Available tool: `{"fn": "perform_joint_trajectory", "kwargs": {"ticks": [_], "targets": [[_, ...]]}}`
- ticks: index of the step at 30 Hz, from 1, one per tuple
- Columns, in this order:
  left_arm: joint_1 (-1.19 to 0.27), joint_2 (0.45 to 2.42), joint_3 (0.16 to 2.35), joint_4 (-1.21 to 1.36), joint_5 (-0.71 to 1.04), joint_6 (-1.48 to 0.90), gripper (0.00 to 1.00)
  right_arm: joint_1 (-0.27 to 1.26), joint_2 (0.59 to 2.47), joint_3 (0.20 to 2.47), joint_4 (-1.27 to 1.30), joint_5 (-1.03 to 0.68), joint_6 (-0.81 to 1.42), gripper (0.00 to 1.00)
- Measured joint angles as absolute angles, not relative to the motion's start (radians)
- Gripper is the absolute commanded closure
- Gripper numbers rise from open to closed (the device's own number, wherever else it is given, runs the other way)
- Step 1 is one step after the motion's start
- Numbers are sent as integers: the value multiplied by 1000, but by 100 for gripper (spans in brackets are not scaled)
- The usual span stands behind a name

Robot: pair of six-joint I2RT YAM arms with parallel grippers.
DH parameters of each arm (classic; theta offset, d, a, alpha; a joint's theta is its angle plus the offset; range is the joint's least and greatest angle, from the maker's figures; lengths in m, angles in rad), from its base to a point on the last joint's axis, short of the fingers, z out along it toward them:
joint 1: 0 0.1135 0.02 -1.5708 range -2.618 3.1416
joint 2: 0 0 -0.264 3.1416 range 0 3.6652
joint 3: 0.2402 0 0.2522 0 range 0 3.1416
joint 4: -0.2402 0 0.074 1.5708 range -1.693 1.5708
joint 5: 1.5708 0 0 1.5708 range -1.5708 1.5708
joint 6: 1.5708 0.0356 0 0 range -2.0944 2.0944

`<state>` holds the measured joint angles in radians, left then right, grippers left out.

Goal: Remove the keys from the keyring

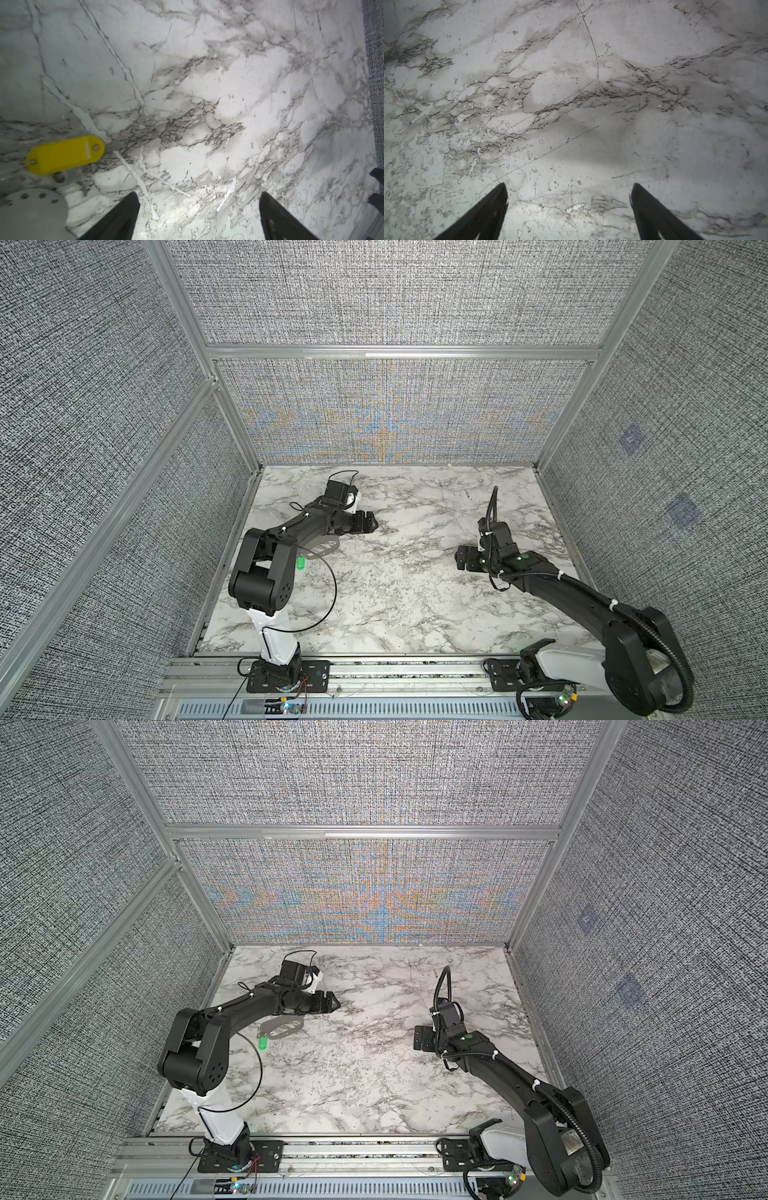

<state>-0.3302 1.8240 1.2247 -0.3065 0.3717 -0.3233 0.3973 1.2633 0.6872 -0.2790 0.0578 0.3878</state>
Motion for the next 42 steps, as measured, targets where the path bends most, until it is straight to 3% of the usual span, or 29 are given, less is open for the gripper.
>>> {"fn": "perform_joint_trajectory", "kwargs": {"ticks": [4,10,22,42], "targets": [[-316,1804,1275,-323,327,-335,7,428,1346,755,-278,2,327,17],[-233,1784,1286,-368,271,-353,9,505,1551,955,-284,-68,145,42],[-173,1889,1345,-437,252,-271,12,660,1866,1308,-366,-136,-165,51],[-173,2003,1386,-418,265,-185,10,669,1784,1192,-376,-84,-191,51]]}}
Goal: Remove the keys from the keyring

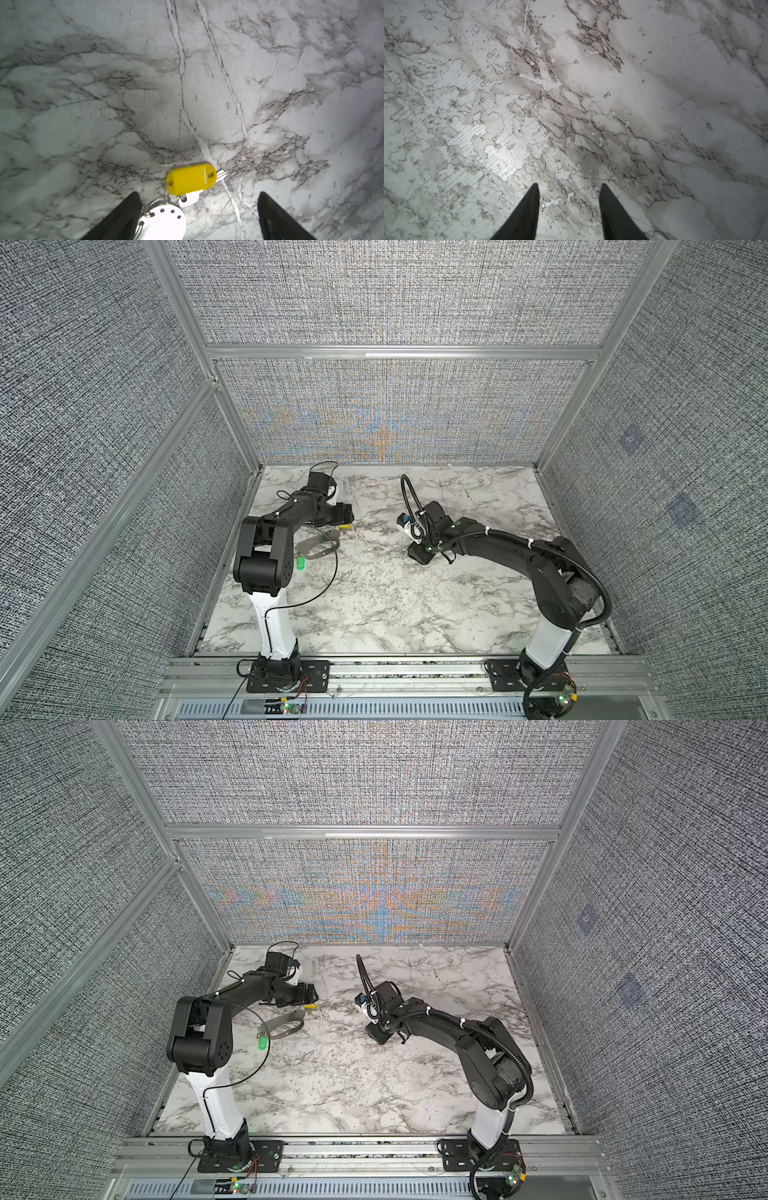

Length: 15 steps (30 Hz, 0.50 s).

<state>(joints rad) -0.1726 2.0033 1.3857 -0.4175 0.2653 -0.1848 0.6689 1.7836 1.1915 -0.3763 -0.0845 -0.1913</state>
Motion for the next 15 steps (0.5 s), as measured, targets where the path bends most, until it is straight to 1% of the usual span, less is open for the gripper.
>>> {"fn": "perform_joint_trajectory", "kwargs": {"ticks": [15], "targets": [[-175,2064,1419,-429,255,-141,10,670,1787,1192,-376,-81,-181,51]]}}
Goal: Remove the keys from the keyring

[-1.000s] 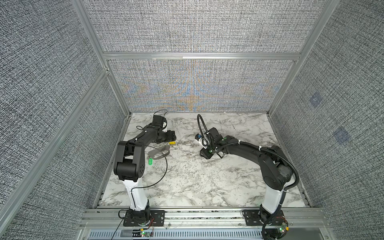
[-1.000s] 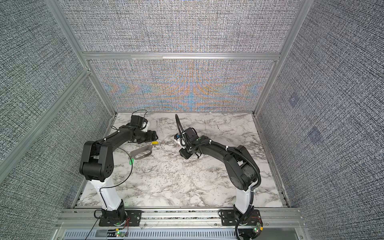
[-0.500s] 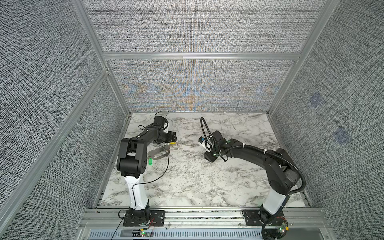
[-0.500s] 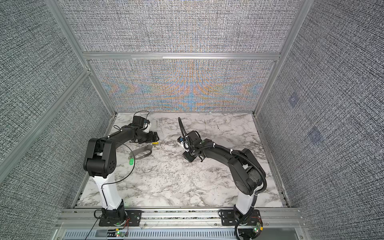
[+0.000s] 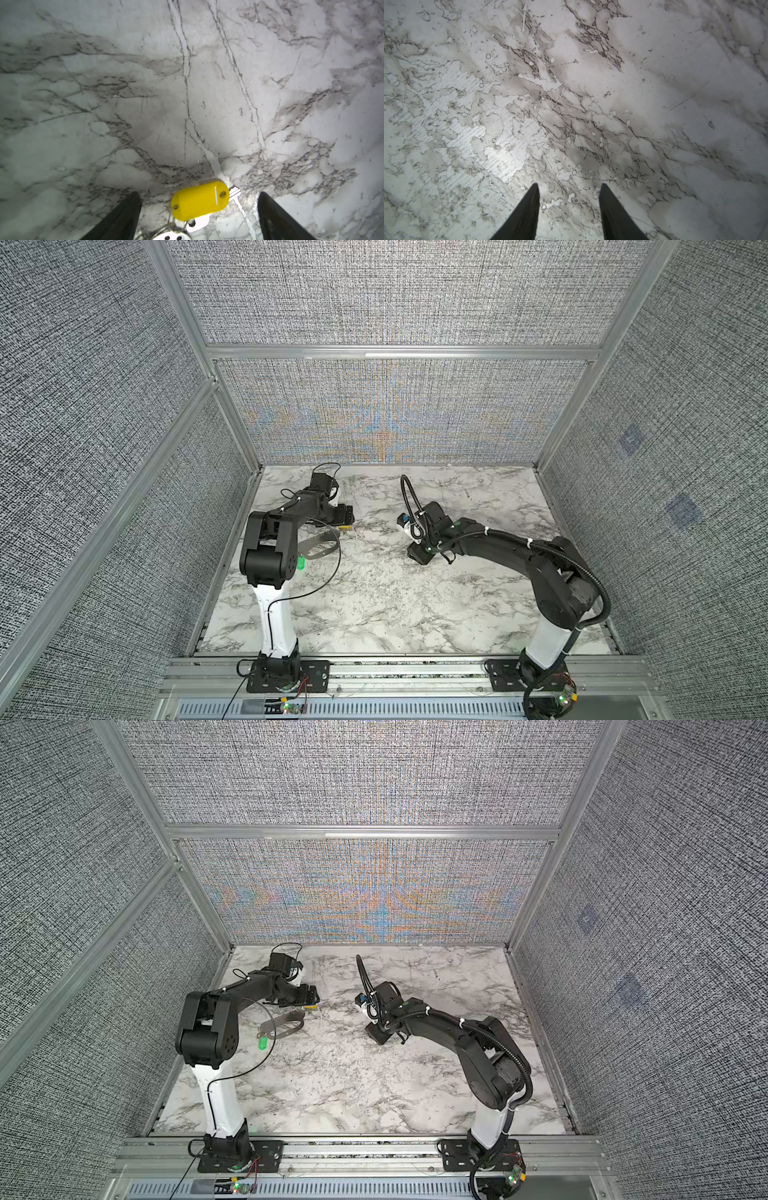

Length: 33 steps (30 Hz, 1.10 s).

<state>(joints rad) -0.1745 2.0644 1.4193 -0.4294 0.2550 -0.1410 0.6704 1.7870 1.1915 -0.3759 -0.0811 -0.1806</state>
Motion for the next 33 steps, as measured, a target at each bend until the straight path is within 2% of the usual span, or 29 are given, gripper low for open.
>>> {"fn": "perform_joint_trajectory", "kwargs": {"ticks": [24,33], "targets": [[-295,1939,1212,-343,274,-89,12,673,1708,1097,-389,-43,-181,51],[-371,1881,1137,-361,350,-78,13,673,1642,1032,-394,-19,-181,51]]}}
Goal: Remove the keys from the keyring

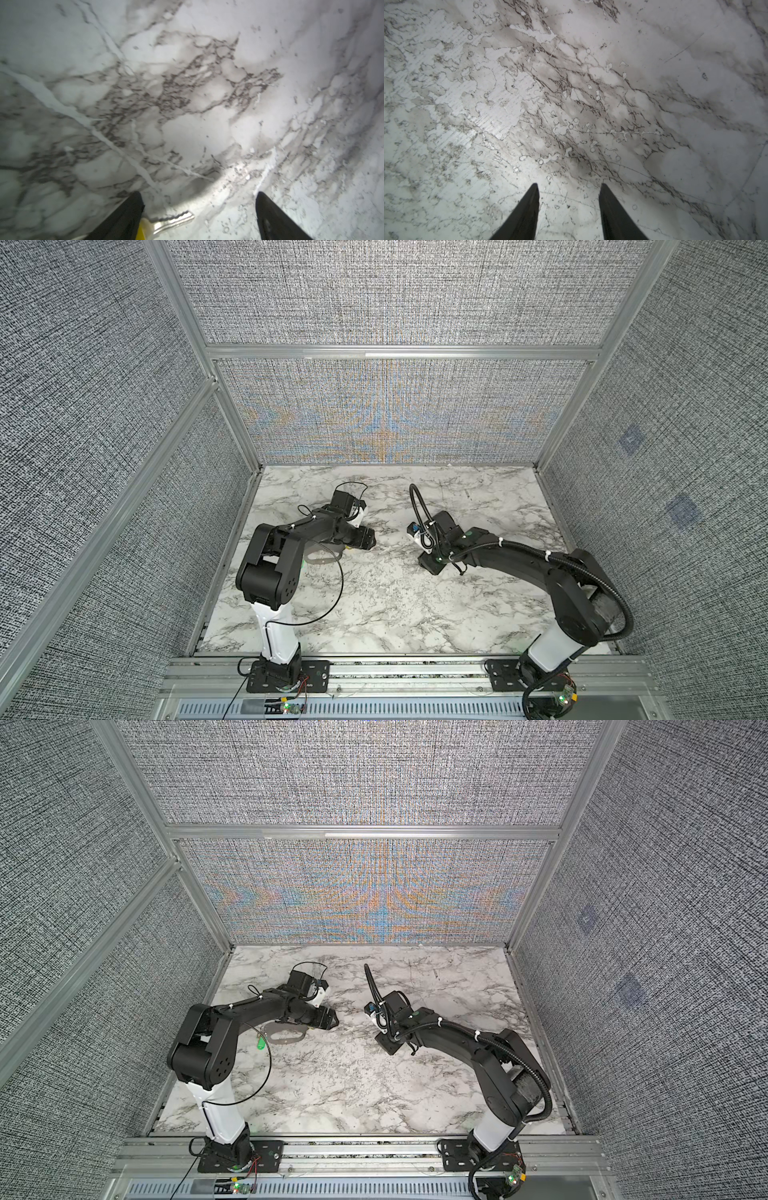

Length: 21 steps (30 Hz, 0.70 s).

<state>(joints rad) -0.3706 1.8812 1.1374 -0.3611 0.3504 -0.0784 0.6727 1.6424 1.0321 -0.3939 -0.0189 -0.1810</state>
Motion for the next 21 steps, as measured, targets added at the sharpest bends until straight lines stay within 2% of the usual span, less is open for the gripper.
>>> {"fn": "perform_joint_trajectory", "kwargs": {"ticks": [13,21], "targets": [[-394,1707,1118,-442,388,-174,13,672,1622,1037,-418,2,-195,51],[-329,1595,1110,-427,313,-337,21,674,1686,1112,-418,-26,-196,52]]}}
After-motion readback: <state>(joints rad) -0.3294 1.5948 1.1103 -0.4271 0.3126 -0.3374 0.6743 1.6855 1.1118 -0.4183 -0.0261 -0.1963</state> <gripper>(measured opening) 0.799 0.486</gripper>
